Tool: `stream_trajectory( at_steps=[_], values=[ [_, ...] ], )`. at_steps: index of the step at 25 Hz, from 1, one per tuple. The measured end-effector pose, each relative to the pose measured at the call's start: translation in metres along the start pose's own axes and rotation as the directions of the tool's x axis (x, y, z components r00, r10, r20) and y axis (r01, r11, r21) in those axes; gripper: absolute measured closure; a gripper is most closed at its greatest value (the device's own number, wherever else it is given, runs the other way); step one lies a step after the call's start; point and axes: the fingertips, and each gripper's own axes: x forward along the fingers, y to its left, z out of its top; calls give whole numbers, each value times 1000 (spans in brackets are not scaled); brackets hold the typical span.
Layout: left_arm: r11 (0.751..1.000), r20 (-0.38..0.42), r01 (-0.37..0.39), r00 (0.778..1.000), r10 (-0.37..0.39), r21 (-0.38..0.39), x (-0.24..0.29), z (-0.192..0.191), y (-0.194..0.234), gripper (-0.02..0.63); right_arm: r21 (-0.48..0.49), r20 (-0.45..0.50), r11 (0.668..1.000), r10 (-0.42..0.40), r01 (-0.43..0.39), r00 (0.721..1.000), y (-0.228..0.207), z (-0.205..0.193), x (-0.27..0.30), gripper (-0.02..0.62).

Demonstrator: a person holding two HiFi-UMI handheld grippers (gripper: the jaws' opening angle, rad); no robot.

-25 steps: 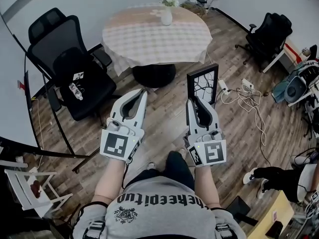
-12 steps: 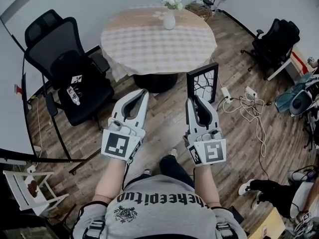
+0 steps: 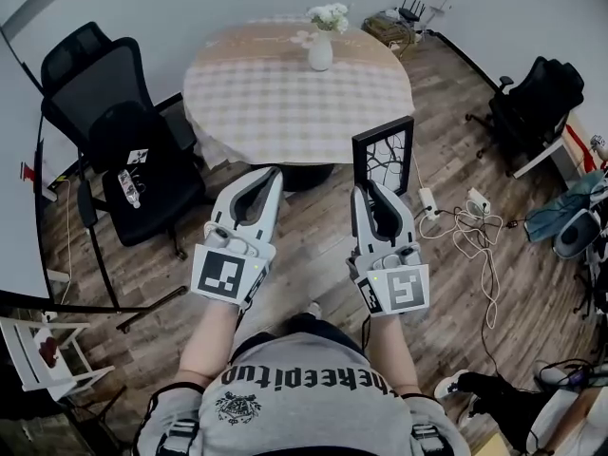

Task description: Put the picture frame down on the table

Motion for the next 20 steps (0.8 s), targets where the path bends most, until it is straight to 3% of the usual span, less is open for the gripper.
stream_trajectory(
  at_steps=[10, 20],
  values=[
    [998, -4, -69, 998, 69, -1, 50, -15, -15, 589, 17, 7, 998, 64, -65, 998, -58, -16, 20, 529],
    [996, -39, -87, 995, 88, 13, 80, -29, 7, 589, 61, 0, 997, 50, -50, 999, -83, -34, 50, 529]
  ],
)
